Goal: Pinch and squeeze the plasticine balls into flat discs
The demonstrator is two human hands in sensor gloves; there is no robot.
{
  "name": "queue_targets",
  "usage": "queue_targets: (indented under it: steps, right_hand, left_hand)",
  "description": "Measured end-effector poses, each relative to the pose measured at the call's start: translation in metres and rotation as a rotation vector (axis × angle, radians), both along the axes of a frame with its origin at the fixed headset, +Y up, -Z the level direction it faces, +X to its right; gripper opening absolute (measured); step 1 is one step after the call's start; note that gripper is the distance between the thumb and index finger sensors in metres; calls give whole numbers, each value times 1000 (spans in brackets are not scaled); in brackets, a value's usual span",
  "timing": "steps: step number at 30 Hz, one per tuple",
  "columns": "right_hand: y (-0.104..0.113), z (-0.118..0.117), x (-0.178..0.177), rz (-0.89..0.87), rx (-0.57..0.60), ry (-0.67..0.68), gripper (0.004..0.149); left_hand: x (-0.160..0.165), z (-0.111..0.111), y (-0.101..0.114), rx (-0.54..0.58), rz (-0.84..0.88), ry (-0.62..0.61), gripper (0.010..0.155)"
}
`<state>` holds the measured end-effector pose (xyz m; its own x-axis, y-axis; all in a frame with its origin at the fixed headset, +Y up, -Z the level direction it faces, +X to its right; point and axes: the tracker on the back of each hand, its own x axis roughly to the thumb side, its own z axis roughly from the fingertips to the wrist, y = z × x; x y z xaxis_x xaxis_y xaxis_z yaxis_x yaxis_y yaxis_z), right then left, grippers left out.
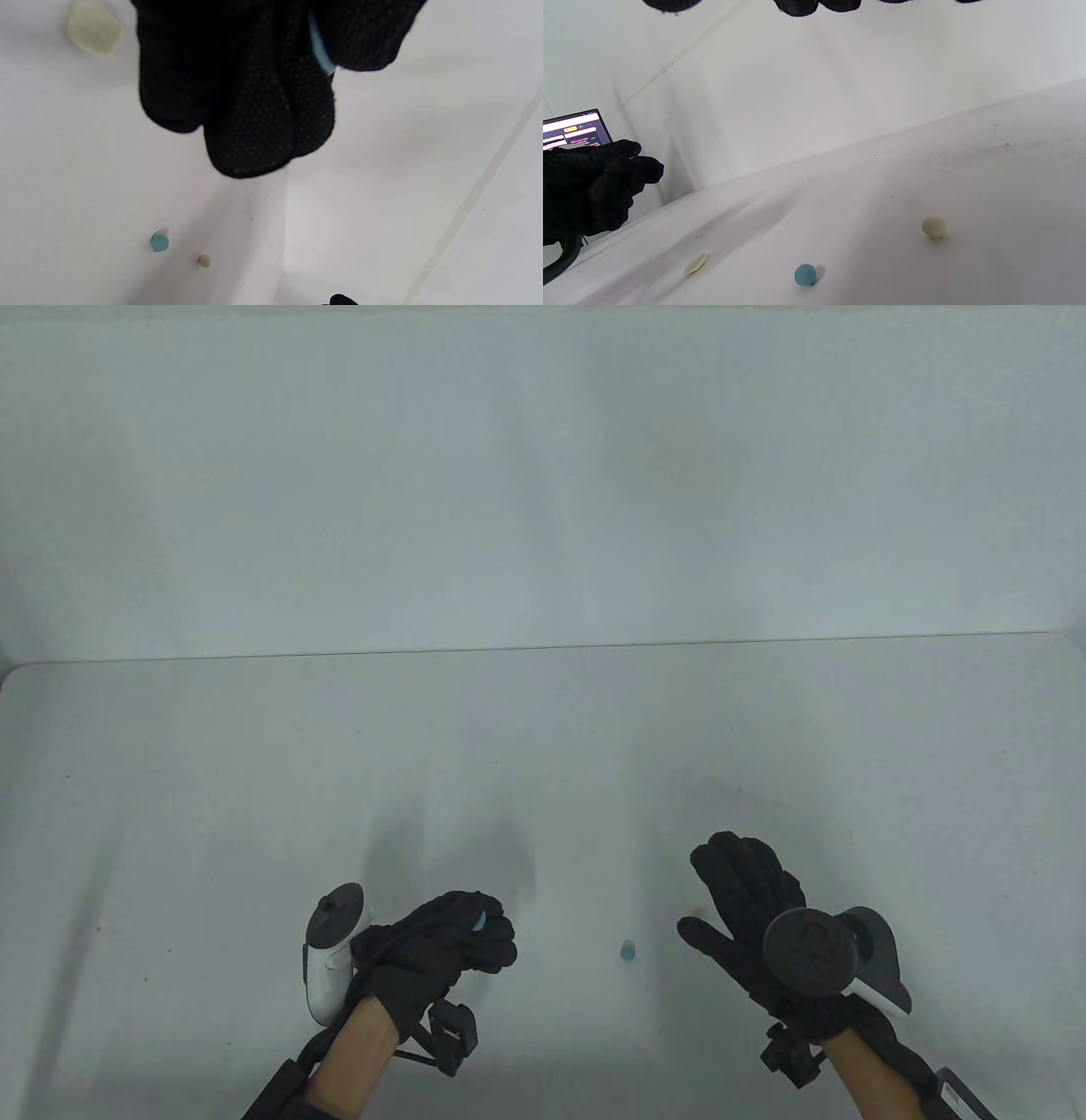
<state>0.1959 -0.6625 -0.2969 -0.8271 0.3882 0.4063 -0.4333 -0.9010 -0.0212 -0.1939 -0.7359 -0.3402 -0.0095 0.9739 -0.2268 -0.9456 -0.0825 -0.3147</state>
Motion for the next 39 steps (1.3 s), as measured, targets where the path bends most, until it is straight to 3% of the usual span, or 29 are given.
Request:
queue_targets:
  steps: [6,7,8,9,11,16,20,23,32,35,39]
  right_hand:
    - [1,1,0,-2,5,0,77]
    - [1,1,0,-5,8,0,77]
    - [1,1,0,-6,9,1,76]
    - [1,1,0,-7,8,1,76]
    - [1,1,0,-5,6,0,76]
    - [1,1,0,-6,6,1,77]
    - [1,1,0,-6,7,1,76]
    - [0,0,0,-2,0,1,76]
    - [2,1,-1,-11,8,6,77]
    - [2,2,-1,-12,9,10,77]
    - [4,2,-1,-19,17,16,76]
  left_hand:
    - [4,1,-1,-4,29,-37,46]
    - [5,1,-4,-15,70,-50,52]
    - [6,1,-5,-16,110,-72,76]
    - [8,2,-8,-32,179,-139,91]
    - [11,4,-9,-49,244,-159,100]
    - [12,2,-10,-27,180,-157,93]
    - [6,0,-8,-35,109,-37,60]
    - [0,0,-5,2,39,8,48]
    - [0,-1,4,18,13,-9,45]
    - [-1,-3,11,52,-115,8,45]
    - [-3,-5,20,130,-233,35,57]
